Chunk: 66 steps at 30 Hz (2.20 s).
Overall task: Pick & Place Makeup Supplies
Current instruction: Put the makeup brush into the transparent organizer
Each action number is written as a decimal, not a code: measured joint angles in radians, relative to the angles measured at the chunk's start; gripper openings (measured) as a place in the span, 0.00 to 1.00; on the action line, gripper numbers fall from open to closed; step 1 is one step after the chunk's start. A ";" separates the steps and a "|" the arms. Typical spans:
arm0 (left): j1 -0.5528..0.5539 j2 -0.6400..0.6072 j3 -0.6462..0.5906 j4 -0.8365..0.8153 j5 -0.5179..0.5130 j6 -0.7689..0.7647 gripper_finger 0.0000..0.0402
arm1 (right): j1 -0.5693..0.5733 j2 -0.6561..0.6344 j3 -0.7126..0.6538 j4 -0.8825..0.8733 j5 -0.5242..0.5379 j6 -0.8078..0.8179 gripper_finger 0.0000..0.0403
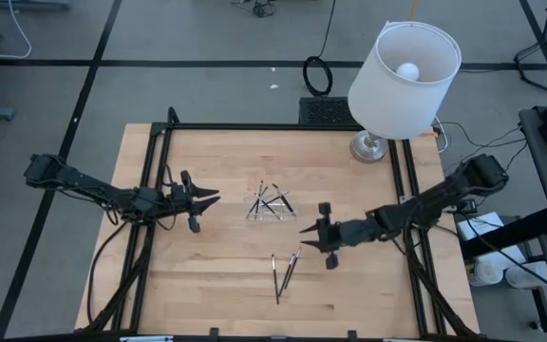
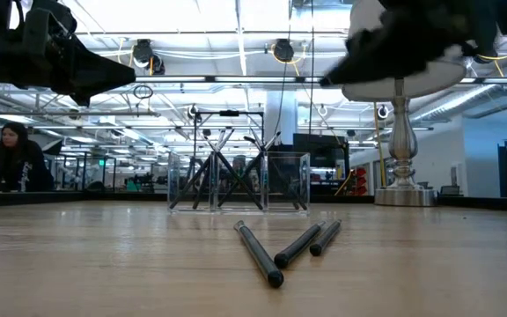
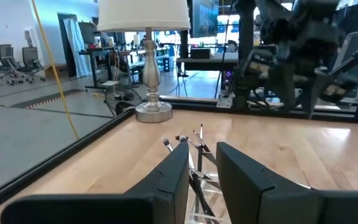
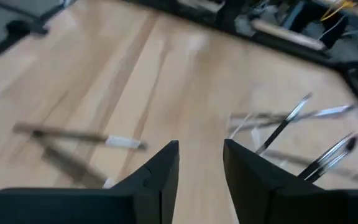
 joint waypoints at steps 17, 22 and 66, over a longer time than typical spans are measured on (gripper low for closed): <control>0.000 0.000 0.000 0.019 0.002 0.012 0.22 | -0.039 0.011 -0.152 0.190 -0.001 -0.128 0.29; 0.000 0.000 0.000 0.021 0.001 -0.020 0.22 | -0.039 0.011 -0.152 0.188 0.000 -0.128 0.29; 0.000 0.000 0.000 0.020 0.006 -0.023 0.22 | -0.118 0.011 -0.152 0.099 -0.184 -0.104 0.29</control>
